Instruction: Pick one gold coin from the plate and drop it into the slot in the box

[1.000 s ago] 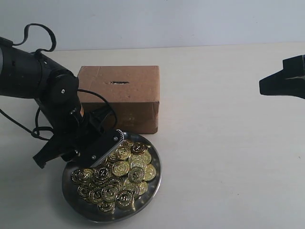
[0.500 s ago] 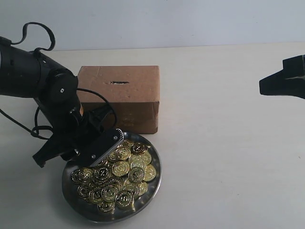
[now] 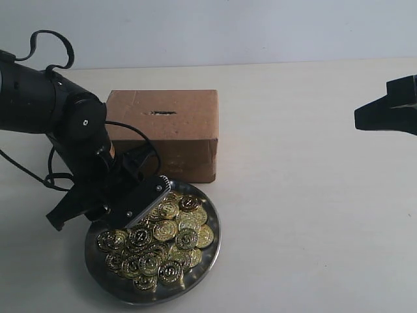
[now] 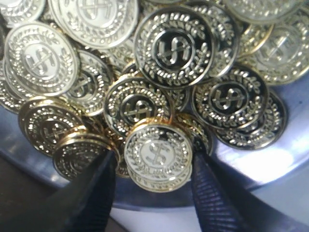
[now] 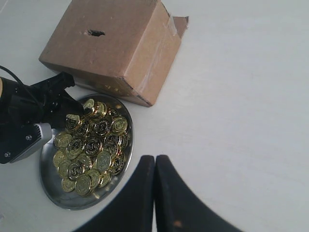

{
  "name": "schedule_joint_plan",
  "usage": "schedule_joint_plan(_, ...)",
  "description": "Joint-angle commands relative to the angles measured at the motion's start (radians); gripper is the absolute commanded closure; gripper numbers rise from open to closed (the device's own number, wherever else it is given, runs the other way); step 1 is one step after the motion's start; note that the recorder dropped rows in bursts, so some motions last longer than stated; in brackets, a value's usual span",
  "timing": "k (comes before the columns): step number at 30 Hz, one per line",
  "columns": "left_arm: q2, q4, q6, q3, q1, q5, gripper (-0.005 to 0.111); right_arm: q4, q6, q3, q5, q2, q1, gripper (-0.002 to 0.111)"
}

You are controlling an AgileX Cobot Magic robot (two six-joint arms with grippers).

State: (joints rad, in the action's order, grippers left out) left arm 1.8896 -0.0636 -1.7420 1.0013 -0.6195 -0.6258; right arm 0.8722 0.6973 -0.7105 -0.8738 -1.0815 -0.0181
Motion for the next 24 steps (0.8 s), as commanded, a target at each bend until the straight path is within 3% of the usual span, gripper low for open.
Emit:
schedule_joint_plan(1, -0.01, 0.019, -0.007, -0.002, 0.001, -0.007, 0.058, 0.011, 0.013, -0.005, 0.007, 0.0, -0.005, 0.108)
schedule_joint_plan(24, -0.01, 0.031, -0.033, -0.002, 0.001, -0.017, 0.058, 0.011, 0.013, -0.005, 0.007, 0.0, -0.005, 0.108)
